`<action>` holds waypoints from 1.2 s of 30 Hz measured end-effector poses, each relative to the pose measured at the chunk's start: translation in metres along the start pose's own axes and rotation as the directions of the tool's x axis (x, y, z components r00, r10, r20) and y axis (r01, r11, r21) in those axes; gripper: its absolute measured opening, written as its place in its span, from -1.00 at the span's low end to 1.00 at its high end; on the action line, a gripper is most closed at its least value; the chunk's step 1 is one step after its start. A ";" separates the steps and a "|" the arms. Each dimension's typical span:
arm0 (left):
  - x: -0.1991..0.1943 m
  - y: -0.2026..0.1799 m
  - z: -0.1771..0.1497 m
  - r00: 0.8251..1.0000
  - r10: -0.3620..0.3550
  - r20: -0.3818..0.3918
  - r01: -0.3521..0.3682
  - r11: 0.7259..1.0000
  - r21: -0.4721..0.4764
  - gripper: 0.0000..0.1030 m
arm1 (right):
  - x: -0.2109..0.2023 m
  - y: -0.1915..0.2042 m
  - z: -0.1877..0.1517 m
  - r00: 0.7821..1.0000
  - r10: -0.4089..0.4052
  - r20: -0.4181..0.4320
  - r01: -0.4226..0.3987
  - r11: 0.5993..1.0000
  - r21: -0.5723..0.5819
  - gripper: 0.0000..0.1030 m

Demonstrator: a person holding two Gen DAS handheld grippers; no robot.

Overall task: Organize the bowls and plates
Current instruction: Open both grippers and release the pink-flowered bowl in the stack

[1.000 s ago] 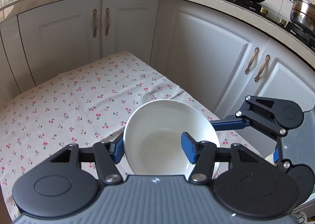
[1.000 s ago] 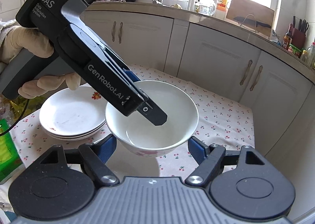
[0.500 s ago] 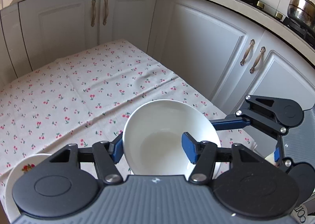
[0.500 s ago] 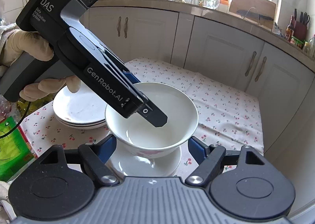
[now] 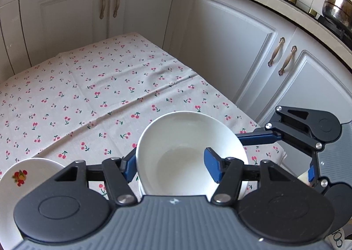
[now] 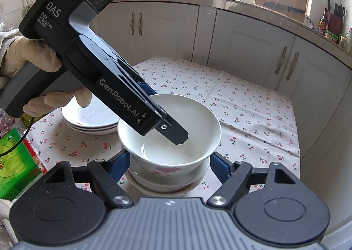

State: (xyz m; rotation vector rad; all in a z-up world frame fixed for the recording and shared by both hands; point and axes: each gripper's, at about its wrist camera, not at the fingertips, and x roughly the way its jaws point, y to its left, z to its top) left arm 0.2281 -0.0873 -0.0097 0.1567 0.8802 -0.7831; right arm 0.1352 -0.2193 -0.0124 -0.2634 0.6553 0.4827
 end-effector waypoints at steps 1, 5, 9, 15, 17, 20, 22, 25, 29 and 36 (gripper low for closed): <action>0.001 0.000 0.000 1.000 0.000 -0.002 0.000 1.000 0.001 0.18 | 0.001 0.000 -0.001 1.000 0.001 -0.002 -0.001 1.000 0.004 0.62; 0.003 0.000 0.000 1.000 -0.006 -0.005 0.006 1.000 0.000 0.18 | 0.003 -0.002 -0.002 1.000 0.005 -0.009 -0.005 1.000 0.019 0.62; 0.004 0.002 -0.002 1.000 -0.010 -0.006 0.010 1.000 -0.006 0.18 | 0.004 -0.003 -0.004 1.000 0.012 -0.011 -0.012 1.000 0.027 0.62; 0.004 0.005 -0.004 1.000 -0.016 -0.007 0.016 1.000 -0.018 0.18 | 0.007 -0.002 -0.004 1.000 0.020 -0.012 -0.020 0.999 0.028 0.62; 0.004 0.005 -0.004 1.000 -0.015 -0.006 0.015 1.000 -0.018 0.19 | 0.007 -0.002 -0.004 1.000 0.018 -0.011 -0.018 0.999 0.028 0.62; 0.005 0.003 -0.004 1.000 -0.015 -0.004 0.015 1.000 -0.013 0.21 | 0.006 -0.004 -0.005 1.000 0.019 -0.010 -0.018 0.999 0.035 0.62; 0.005 0.002 -0.004 1.000 -0.014 -0.002 0.014 1.000 -0.004 0.23 | 0.006 -0.005 -0.005 1.000 0.018 -0.009 -0.018 0.999 0.039 0.62; 0.005 0.000 -0.006 1.000 -0.010 0.001 0.010 1.000 0.007 0.26 | 0.005 -0.004 -0.004 1.000 0.014 -0.010 -0.014 0.999 0.035 0.62; 0.006 0.000 -0.006 1.000 -0.007 0.003 0.007 1.000 0.018 0.29 | 0.004 -0.002 -0.004 1.000 0.009 -0.009 -0.009 0.999 0.033 0.62; 0.006 -0.003 -0.007 1.000 -0.007 0.012 0.007 0.999 0.038 0.36 | 0.004 -0.004 -0.006 1.000 0.010 -0.013 -0.009 0.999 0.045 0.63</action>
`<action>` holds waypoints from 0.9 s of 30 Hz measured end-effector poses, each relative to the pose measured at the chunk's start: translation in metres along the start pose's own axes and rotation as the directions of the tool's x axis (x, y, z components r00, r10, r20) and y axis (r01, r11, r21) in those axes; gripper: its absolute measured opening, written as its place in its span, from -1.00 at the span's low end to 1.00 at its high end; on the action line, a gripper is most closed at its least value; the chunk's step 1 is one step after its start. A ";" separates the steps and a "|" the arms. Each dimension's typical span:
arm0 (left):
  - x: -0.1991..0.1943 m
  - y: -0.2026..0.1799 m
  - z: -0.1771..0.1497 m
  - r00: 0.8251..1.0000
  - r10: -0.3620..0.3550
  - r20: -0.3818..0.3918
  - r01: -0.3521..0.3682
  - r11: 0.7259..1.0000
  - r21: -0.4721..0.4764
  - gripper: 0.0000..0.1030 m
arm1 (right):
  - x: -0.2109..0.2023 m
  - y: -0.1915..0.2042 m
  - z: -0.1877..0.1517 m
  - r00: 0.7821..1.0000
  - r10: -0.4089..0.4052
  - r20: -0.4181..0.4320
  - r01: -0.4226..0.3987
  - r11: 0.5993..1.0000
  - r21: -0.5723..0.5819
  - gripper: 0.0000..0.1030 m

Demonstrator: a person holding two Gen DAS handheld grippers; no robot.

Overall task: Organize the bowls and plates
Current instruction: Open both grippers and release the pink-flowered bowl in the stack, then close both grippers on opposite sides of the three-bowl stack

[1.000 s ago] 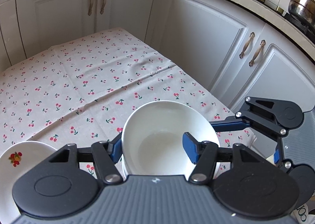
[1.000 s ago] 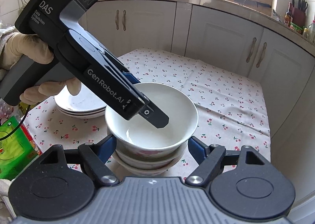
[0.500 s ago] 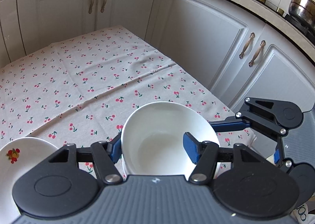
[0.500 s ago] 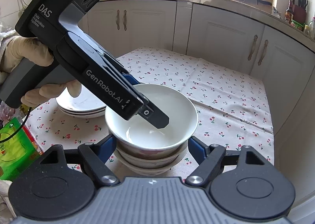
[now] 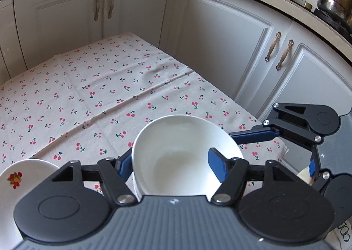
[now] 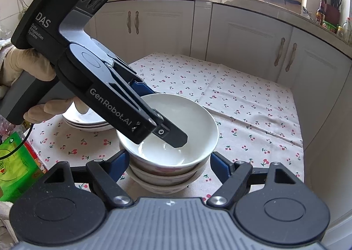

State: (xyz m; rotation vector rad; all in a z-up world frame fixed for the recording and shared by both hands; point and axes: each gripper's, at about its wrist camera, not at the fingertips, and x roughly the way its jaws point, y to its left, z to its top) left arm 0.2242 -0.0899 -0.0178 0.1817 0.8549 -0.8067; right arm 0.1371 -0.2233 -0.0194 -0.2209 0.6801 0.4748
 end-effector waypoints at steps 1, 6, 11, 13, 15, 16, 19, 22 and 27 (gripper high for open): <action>0.000 0.000 0.000 1.000 0.003 0.002 -0.003 1.000 0.003 0.37 | 0.000 0.000 0.000 1.000 0.000 0.000 0.000 1.000 0.000 0.63; -0.001 -0.002 -0.001 1.000 0.019 0.019 -0.020 0.999 0.035 0.41 | 0.000 0.001 0.000 1.000 0.001 0.010 -0.001 1.000 -0.013 0.71; -0.016 -0.004 0.000 0.997 0.026 0.072 -0.029 0.999 0.043 0.53 | -0.010 0.001 0.000 0.998 0.012 0.057 -0.012 1.000 -0.009 0.91; -0.023 -0.007 -0.003 0.995 0.028 0.097 -0.034 0.998 0.057 0.62 | -0.011 0.002 -0.002 0.998 0.003 0.061 -0.003 1.000 -0.007 0.92; -0.030 -0.012 -0.010 0.991 0.035 0.126 -0.046 0.996 0.080 0.64 | -0.011 0.003 -0.005 0.998 -0.004 0.062 0.004 1.000 0.000 0.95; -0.033 -0.013 -0.013 0.990 0.040 0.133 -0.053 0.995 0.090 0.67 | -0.012 0.003 -0.007 0.998 -0.003 0.061 0.002 1.000 0.008 0.98; -0.043 -0.020 -0.025 0.986 0.061 0.153 -0.081 0.989 0.124 0.82 | -0.012 0.004 -0.013 0.998 -0.004 0.055 0.004 1.000 0.012 1.00; -0.052 -0.026 -0.038 0.982 0.084 0.172 -0.111 0.982 0.150 0.84 | -0.013 0.005 -0.019 0.999 -0.016 0.041 0.016 1.000 0.010 1.00; -0.057 -0.029 -0.060 0.979 0.099 0.178 -0.125 0.982 0.142 0.87 | -0.012 0.003 -0.029 0.999 -0.029 0.018 0.028 0.999 0.027 1.00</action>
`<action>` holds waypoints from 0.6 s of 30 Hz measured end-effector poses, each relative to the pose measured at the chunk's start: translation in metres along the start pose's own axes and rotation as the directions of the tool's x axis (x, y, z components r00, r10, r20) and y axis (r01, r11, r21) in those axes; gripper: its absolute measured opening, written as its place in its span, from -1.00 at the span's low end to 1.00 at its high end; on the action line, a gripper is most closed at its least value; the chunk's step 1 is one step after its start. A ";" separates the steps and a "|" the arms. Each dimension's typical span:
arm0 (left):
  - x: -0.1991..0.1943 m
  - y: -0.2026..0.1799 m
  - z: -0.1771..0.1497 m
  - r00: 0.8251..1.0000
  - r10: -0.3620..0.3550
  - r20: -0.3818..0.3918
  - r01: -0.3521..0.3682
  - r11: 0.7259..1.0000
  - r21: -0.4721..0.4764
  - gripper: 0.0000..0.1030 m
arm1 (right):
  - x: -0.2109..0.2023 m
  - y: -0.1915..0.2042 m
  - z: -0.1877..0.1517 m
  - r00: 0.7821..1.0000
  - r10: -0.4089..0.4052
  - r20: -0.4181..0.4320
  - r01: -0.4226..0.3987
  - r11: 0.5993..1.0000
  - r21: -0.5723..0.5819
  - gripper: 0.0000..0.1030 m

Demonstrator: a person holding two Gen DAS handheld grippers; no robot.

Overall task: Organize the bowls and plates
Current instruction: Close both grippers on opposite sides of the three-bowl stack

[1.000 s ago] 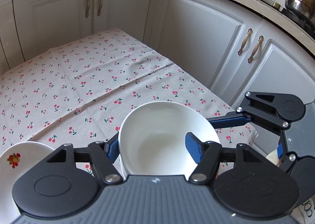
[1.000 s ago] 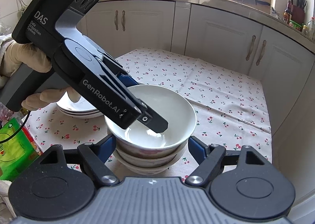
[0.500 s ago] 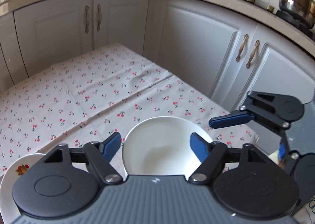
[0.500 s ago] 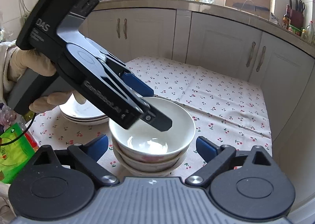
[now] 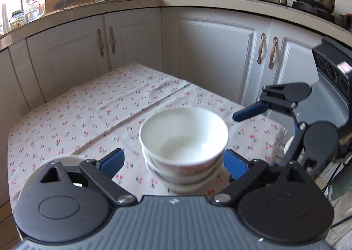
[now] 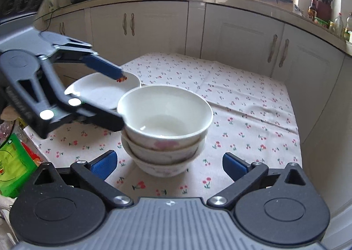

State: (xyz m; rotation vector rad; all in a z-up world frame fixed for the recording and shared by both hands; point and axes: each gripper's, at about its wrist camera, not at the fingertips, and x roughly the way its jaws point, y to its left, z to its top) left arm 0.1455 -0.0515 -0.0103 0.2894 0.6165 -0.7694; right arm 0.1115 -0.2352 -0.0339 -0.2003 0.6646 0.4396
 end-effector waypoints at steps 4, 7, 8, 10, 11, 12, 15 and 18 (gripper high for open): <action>0.004 0.000 -0.016 1.000 -0.009 -0.024 0.008 1.000 -0.026 0.87 | 0.003 -0.004 -0.005 1.000 -0.010 -0.021 0.011 1.000 0.021 1.00; 0.010 0.000 -0.027 0.999 -0.001 -0.049 0.000 1.000 -0.024 0.87 | 0.005 -0.005 -0.009 0.999 -0.017 -0.034 0.018 0.999 0.029 1.00; 0.012 -0.001 -0.030 0.998 -0.003 -0.055 0.002 1.000 -0.023 0.87 | 0.005 -0.005 -0.010 0.999 -0.020 -0.036 0.022 0.999 0.029 1.00; 0.017 -0.002 -0.035 0.997 -0.015 -0.073 0.013 1.000 -0.016 0.87 | 0.006 -0.006 -0.011 0.999 -0.018 -0.043 0.019 0.999 0.029 1.00; 0.020 -0.002 -0.038 0.997 -0.017 -0.078 0.016 1.000 -0.011 0.87 | 0.008 -0.007 -0.011 0.999 -0.017 -0.048 0.018 0.999 0.030 1.00; 0.023 -0.002 -0.039 0.996 -0.020 -0.085 0.019 1.000 -0.005 0.87 | 0.010 -0.007 -0.011 0.998 -0.014 -0.054 0.015 0.999 0.028 1.00; 0.030 -0.002 -0.040 0.994 -0.035 -0.101 0.036 0.999 0.013 0.87 | 0.017 -0.008 -0.012 0.997 -0.006 -0.077 0.007 1.000 0.013 1.00; 0.038 0.001 -0.039 0.992 -0.051 -0.119 0.056 0.998 0.038 0.87 | 0.026 -0.010 -0.011 0.994 0.012 -0.105 -0.012 1.000 0.000 1.00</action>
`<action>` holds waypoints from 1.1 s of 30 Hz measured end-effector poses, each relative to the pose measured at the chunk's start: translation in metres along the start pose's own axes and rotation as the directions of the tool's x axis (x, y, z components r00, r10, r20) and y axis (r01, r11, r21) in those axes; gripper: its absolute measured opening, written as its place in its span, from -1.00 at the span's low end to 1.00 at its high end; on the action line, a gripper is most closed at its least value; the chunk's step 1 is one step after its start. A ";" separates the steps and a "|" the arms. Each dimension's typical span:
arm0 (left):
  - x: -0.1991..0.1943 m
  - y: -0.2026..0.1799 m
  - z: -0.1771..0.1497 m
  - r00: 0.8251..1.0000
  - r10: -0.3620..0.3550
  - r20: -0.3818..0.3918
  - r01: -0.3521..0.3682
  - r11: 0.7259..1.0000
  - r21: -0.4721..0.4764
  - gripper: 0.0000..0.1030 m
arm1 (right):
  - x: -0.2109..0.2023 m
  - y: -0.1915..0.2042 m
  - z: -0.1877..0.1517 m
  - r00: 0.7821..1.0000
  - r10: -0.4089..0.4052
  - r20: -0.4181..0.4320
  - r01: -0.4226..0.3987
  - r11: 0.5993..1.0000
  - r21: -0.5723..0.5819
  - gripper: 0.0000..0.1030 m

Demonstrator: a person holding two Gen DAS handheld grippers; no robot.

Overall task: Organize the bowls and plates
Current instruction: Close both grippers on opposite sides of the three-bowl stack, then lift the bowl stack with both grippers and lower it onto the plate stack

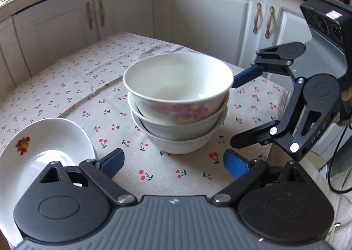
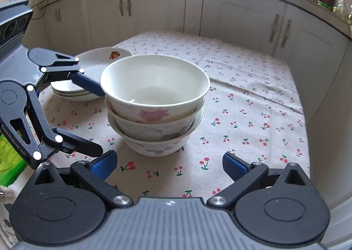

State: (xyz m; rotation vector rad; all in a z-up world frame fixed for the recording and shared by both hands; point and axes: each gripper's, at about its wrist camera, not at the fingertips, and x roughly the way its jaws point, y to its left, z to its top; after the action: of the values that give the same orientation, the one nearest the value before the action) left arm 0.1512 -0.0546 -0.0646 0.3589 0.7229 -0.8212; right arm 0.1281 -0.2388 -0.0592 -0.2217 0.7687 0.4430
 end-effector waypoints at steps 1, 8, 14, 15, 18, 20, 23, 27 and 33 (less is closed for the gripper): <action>0.002 0.001 0.001 1.000 -0.004 -0.006 0.004 1.000 0.009 0.87 | 0.003 0.000 0.000 1.000 0.003 -0.007 -0.003 1.000 -0.008 1.00; 0.022 0.008 0.007 0.997 -0.040 -0.059 0.044 0.997 0.070 0.86 | 0.023 -0.007 0.009 0.998 0.043 -0.041 -0.045 0.998 -0.040 1.00; 0.033 0.017 0.012 0.992 -0.090 -0.090 0.100 0.989 0.105 0.85 | 0.036 -0.011 0.019 0.993 0.099 -0.067 -0.106 0.989 -0.099 0.97; 0.034 0.018 0.013 0.990 -0.105 -0.096 0.116 0.986 0.118 0.85 | 0.037 -0.011 0.020 0.992 0.109 -0.068 -0.116 0.987 -0.116 0.97; 0.039 0.021 0.015 0.984 -0.137 -0.112 0.153 0.977 0.148 0.81 | 0.040 -0.013 0.024 0.987 0.140 -0.080 -0.151 0.975 -0.165 0.96; 0.041 0.023 0.017 0.979 -0.165 -0.118 0.183 0.969 0.164 0.79 | 0.041 -0.015 0.026 0.981 0.172 -0.091 -0.187 0.965 -0.185 0.89; 0.042 0.026 0.019 0.972 -0.199 -0.126 0.220 0.959 0.180 0.77 | 0.042 -0.017 0.030 0.973 0.204 -0.108 -0.223 0.952 -0.208 0.82; 0.039 0.032 0.022 0.964 -0.239 -0.118 0.257 0.949 0.184 0.76 | 0.041 -0.016 0.033 0.967 0.227 -0.119 -0.250 0.938 -0.242 0.73; 0.039 0.038 0.028 0.958 -0.262 -0.118 0.282 0.939 0.199 0.69 | 0.040 -0.016 0.036 0.962 0.240 -0.131 -0.268 0.924 -0.275 0.66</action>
State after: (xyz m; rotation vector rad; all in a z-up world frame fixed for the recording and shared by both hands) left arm 0.2107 -0.0660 -0.0715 0.4991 0.7803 -1.1571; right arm 0.1835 -0.2280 -0.0620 -0.4230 0.8283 0.7990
